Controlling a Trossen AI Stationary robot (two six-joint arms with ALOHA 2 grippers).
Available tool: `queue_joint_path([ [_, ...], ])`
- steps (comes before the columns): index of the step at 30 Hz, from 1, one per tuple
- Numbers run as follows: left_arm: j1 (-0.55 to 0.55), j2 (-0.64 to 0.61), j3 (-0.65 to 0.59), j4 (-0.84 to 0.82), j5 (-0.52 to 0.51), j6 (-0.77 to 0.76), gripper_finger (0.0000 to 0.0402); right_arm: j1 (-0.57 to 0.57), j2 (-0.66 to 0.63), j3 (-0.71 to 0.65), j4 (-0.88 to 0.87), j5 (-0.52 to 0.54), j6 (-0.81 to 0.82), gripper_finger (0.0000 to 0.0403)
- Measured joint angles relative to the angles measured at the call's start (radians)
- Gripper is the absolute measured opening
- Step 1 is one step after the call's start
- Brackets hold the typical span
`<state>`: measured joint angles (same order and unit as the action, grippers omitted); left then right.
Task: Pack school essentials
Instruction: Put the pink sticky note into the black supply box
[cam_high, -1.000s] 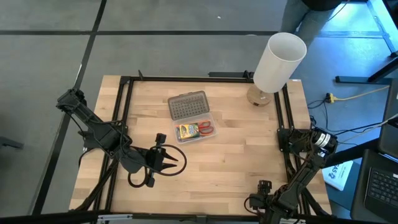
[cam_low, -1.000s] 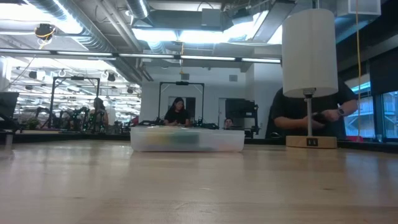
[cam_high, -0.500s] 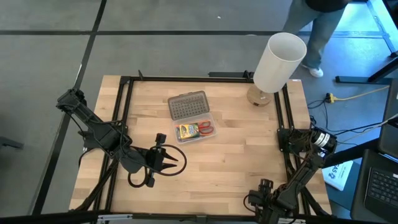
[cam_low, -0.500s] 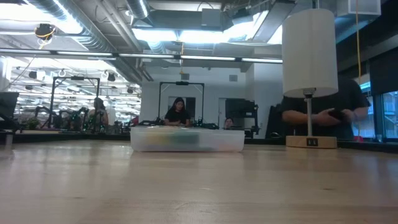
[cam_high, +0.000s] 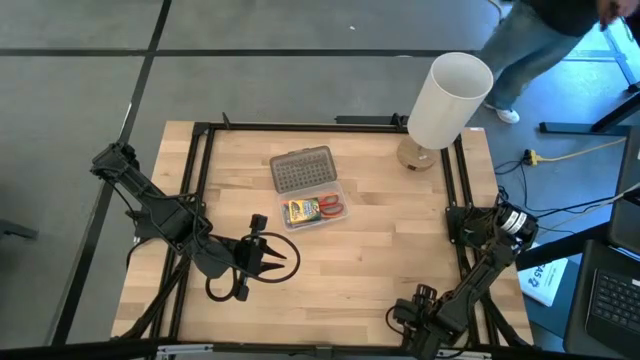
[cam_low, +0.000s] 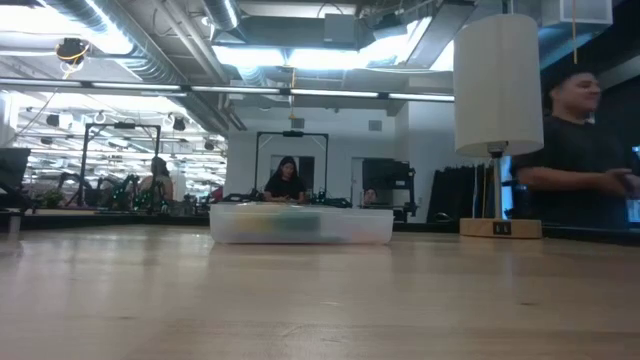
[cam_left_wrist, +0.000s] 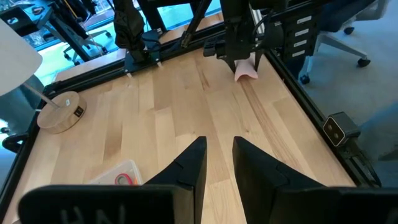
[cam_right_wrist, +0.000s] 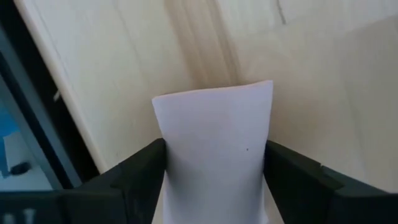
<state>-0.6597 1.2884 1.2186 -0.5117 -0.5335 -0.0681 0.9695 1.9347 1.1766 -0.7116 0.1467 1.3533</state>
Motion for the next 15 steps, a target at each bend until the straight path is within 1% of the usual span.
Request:
queue_joint_path([
  [3,0.0,0.0,0.0,0.0,0.0,0.0,0.0071,-0.012,0.002,0.015,-0.004,0.033,-0.002,0.0256],
  [6,0.0,0.0,0.0,0.0,0.0,0.0,0.0071,-0.033,0.01,0.04,-0.015,0.119,-0.021,0.0255],
  [8,0.0,0.0,0.0,0.0,0.0,0.0,0.0071,-0.053,0.01,0.049,-0.035,0.15,-0.026,0.0255],
  [11,0.0,0.0,0.0,0.0,0.0,0.0,0.0071,-0.083,0.009,0.069,-0.035,0.145,-0.071,0.0254],
  [15,0.0,0.0,0.0,0.0,0.0,0.0,0.0071,-0.15,0.008,0.091,-0.038,0.135,-0.174,0.0254],
])
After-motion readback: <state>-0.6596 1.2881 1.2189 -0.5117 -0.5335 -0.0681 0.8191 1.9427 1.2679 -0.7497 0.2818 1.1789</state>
